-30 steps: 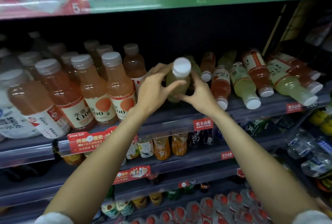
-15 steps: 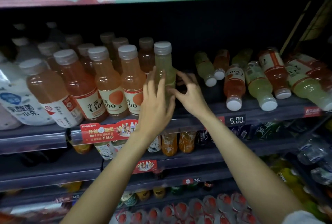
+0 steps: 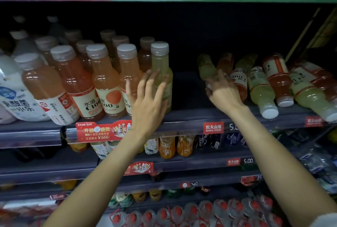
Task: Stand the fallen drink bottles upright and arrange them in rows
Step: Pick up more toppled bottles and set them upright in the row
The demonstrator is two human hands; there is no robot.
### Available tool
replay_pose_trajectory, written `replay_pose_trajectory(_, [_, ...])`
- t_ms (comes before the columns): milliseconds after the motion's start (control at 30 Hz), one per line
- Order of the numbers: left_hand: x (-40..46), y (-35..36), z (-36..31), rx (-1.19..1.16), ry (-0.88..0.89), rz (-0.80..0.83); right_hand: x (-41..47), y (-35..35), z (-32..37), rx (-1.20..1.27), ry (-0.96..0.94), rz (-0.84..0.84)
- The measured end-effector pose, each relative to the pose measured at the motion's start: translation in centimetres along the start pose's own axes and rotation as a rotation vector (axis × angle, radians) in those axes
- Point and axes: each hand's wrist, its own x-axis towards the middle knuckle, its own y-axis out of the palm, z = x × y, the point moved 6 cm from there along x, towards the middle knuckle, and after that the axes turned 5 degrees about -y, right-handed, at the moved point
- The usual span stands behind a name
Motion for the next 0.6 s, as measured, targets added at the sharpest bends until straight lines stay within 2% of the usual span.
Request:
replay_pose_trajectory(100, [0.0,0.2,0.3,0.021,0.011,-0.021,1.7,2.3,-0.9,-0.058,0.133,0.290])
replay_pose_trajectory(167, [-0.1,0.3,0.4,0.023,0.016,-0.029,2.3,3.1,-0.5,-0.041,0.180,0.367])
replay_pose_trajectory(233, [-0.1,0.4,0.6,0.011,0.016,-0.031,2.2,3.0,0.0,-0.053,0.172,0.331])
replay_pose_trajectory(300, [-0.2,0.4,0.7,-0.010,0.012,-0.034,1.2,2.1,1.2,-0.024,0.071,0.255])
replay_pose_trajectory(400, [-0.2,0.3,0.7,-0.043,0.022,-0.043,-1.2,-0.9,3.7,0.021,-0.185,0.038])
replay_pose_trajectory(467, [-0.2,0.3,0.6,-0.052,0.024,-0.048,-1.2,-2.4,3.7,-0.037,-0.252,-0.096])
replay_pose_trajectory(533, [-0.2,0.3,0.6,-0.051,0.021,-0.050,0.2,-2.4,3.0,-0.074,-0.265,-0.070])
replay_pose_trajectory(600, [-0.2,0.2,0.6,-0.053,0.020,-0.052,1.7,-0.7,2.7,-0.093,-0.309,0.136])
